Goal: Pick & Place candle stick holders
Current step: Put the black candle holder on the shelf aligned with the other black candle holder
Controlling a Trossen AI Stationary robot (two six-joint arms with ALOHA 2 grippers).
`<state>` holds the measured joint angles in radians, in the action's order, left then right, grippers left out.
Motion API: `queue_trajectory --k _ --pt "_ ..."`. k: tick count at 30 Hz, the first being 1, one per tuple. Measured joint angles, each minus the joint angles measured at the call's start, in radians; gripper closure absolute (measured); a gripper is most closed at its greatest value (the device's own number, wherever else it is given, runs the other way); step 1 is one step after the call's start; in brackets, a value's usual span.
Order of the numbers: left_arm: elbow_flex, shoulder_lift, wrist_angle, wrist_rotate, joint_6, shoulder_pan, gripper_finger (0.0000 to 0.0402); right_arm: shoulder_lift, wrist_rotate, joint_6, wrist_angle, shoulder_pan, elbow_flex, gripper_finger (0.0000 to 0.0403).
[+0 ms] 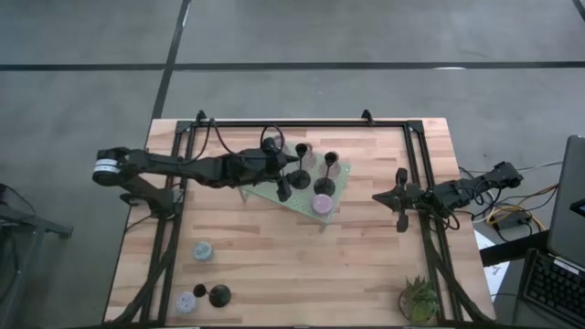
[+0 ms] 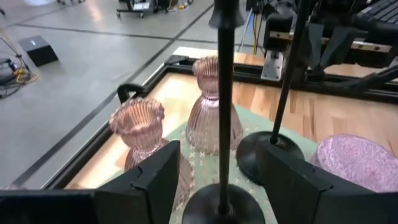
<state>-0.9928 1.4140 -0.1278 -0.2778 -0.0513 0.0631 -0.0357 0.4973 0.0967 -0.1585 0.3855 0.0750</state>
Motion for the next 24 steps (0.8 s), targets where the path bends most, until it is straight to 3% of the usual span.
queue_trajectory --k 8,18,24 --pt "-0.002 -0.078 0.222 0.007 -0.008 -0.010 0.0170 0.000 0.000 0.000 0.000 0.000 0.000 0.0394" --pt "-0.002 -0.294 0.611 0.013 -0.164 -0.083 0.0170 0.000 0.000 0.000 0.000 0.000 0.000 0.0394" --pt "0.000 -0.409 0.778 0.213 -0.159 -0.155 0.0170 0.000 0.000 0.000 0.000 0.000 0.000 0.0394"
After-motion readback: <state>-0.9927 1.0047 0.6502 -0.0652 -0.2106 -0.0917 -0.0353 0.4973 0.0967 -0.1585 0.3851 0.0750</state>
